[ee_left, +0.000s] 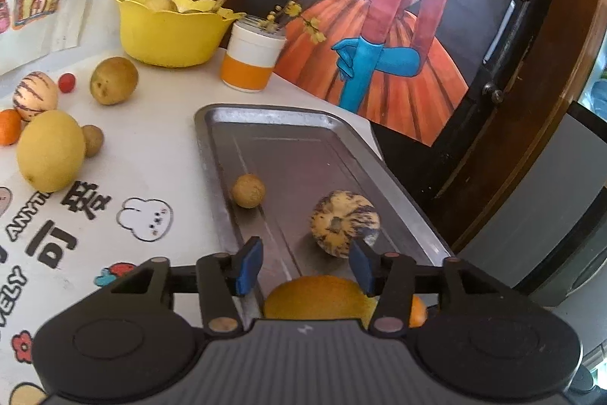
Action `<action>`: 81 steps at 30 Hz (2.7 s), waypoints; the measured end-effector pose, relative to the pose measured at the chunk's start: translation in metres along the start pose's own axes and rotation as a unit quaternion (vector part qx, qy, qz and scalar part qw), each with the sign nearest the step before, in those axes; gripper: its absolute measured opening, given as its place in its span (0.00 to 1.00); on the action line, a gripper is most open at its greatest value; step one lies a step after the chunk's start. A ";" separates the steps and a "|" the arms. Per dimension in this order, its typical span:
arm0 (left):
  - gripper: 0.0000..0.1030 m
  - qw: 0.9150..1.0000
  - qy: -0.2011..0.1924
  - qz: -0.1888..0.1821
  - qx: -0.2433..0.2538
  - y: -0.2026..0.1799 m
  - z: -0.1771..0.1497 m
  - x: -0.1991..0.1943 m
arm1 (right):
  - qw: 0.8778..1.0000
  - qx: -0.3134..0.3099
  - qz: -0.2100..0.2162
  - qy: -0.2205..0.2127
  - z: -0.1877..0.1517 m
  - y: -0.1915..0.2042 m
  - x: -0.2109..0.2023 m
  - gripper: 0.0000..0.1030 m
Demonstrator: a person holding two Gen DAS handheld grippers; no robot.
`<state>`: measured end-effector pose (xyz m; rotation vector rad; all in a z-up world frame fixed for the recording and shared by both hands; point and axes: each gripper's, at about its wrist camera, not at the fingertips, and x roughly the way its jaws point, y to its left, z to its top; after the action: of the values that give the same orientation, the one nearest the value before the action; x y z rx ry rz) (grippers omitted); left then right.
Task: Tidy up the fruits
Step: 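Carry the orange and yellow pear over the metal tray with both tools, then lower both fruits onto the tray and open both tools, then grasp the large yellow citrus with the right tool while the left tool grasps an orange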
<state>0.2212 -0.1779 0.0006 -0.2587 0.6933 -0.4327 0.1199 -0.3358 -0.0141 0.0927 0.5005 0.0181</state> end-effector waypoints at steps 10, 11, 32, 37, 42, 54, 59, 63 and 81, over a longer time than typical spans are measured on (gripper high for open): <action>0.99 0.998 -0.051 0.034 0.000 0.012 0.003 -0.038 | 1.000 0.018 -0.017 -0.019 0.006 0.001 -0.017 0.89; 0.99 0.998 -0.056 0.038 -0.002 0.013 0.004 -0.042 | 0.999 0.017 -0.015 -0.022 0.007 0.003 -0.020 0.90; 1.00 0.988 -0.064 0.134 -0.040 0.103 -0.018 -0.146 | 0.996 -0.042 0.079 0.025 0.008 0.094 -0.055 0.99; 1.00 0.984 -0.056 0.165 -0.037 0.131 -0.017 -0.158 | 0.989 -0.052 0.124 0.058 0.009 0.120 -0.050 0.99; 1.00 0.981 -0.043 0.188 -0.029 0.159 -0.010 -0.160 | 0.984 -0.054 0.144 0.087 0.016 0.147 -0.037 0.99; 1.00 0.978 -0.039 0.204 -0.012 0.189 0.024 -0.137 | 0.982 -0.077 0.144 0.090 0.060 0.187 0.008 0.99; 1.00 0.978 -0.027 0.207 -0.020 0.194 0.039 -0.113 | 0.986 -0.101 0.116 0.068 0.087 0.180 0.032 0.99; 1.00 0.975 -0.024 0.219 -0.013 0.196 0.055 -0.089 | 0.988 -0.109 0.096 0.062 0.090 0.173 0.060 0.99; 0.99 0.982 -0.024 0.187 0.013 0.209 0.081 -0.017 | 0.973 -0.172 0.137 0.076 0.068 0.200 0.148 0.94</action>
<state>0.3252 0.0215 -0.0067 -0.1085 0.6701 -0.0764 0.2837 -0.1367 -0.0066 -0.1814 0.6288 0.3843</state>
